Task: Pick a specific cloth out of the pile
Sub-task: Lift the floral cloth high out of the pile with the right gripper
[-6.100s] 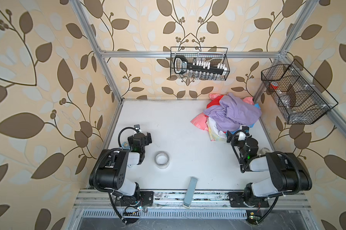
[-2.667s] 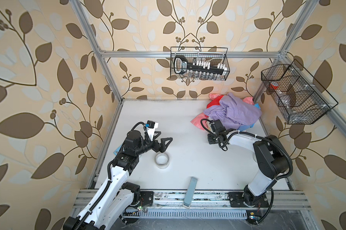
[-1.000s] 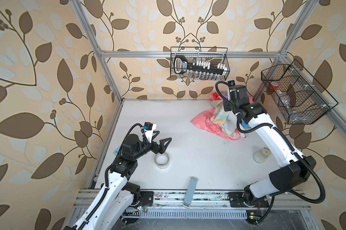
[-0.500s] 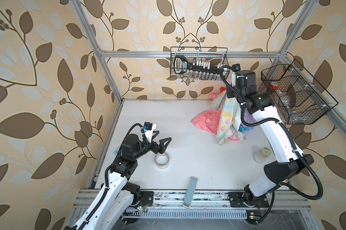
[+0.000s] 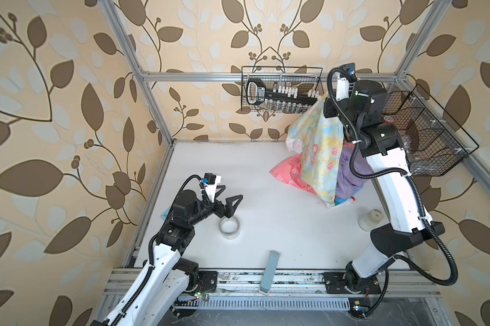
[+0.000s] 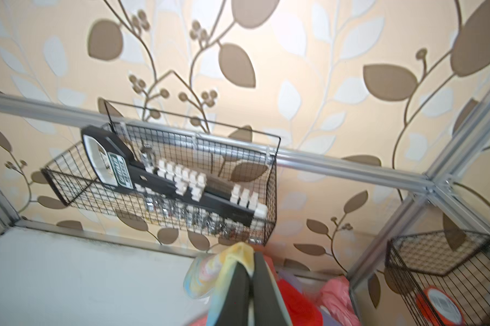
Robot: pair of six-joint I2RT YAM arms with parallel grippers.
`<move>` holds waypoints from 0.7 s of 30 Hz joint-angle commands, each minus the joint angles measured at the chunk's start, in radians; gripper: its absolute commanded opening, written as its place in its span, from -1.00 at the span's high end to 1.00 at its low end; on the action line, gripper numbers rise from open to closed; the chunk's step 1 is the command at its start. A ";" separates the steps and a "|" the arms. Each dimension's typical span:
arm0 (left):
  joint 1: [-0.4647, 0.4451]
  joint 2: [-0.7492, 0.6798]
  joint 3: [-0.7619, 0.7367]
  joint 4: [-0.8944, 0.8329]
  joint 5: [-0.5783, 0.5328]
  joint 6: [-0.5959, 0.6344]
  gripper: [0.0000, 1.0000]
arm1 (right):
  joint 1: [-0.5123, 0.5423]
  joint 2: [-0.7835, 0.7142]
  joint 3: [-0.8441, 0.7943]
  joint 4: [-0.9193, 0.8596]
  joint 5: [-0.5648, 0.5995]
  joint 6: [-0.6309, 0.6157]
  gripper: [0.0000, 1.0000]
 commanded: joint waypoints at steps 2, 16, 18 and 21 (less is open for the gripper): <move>-0.010 -0.003 -0.007 0.035 -0.004 0.005 -0.98 | 0.000 0.040 0.109 0.127 -0.111 0.003 1.00; -0.010 -0.006 -0.007 0.032 -0.008 0.006 -0.98 | 0.012 -0.052 0.041 0.310 -0.291 0.076 1.00; -0.010 -0.008 -0.007 0.032 -0.009 0.005 -0.98 | 0.014 -0.063 0.012 0.331 -0.327 0.099 1.00; -0.010 -0.015 -0.007 0.032 -0.015 0.003 -0.98 | 0.032 -0.054 -0.009 0.352 -0.386 0.133 1.00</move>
